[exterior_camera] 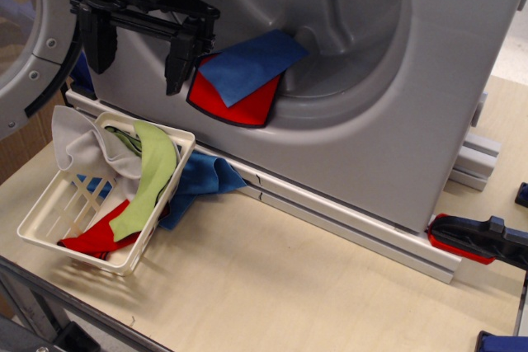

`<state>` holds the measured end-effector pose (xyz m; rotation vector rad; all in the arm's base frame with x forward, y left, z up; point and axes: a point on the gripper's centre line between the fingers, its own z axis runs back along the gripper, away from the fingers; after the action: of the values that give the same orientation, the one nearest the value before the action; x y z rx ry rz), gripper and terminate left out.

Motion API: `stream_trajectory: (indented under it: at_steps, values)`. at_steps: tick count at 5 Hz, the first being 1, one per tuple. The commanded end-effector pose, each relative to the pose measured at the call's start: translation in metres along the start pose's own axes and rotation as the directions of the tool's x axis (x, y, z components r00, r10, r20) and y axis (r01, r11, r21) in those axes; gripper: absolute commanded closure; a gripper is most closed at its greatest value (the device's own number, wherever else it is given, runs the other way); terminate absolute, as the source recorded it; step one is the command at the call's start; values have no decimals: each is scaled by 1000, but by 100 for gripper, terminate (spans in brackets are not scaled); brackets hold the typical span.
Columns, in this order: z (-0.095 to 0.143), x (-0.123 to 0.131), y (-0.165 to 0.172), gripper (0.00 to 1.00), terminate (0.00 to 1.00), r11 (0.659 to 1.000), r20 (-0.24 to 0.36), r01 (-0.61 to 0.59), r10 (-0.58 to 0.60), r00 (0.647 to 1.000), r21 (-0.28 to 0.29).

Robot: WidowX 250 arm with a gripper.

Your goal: Take clothes out of laundry machine

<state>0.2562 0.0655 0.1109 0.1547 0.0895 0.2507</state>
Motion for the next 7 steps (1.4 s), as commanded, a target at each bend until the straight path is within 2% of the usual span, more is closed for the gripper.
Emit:
stream_trajectory:
  at_steps: [1, 2, 3, 4, 5, 6, 7]
  values:
    - [0, 0, 0, 0, 0, 1000, 0, 0, 0, 1000, 0]
    - [-26, 17, -7, 0, 0, 991, 86, 126, -129, 988, 37]
    - [-25, 33, -16, 0, 0, 974, 233, 205, -222, 947, 94]
    - [-12, 50, -25, 0, 0, 966, 370, 244, -257, 893, 83]
    - [-1, 70, -28, 0, 0, 957, 453, 284, -282, 846, 65]
    - [5, 91, -26, 0, 0, 957, 512, 284, -275, 814, 62]
    - [-2, 108, -27, 0, 0, 955, 558, 294, -263, 787, 35]
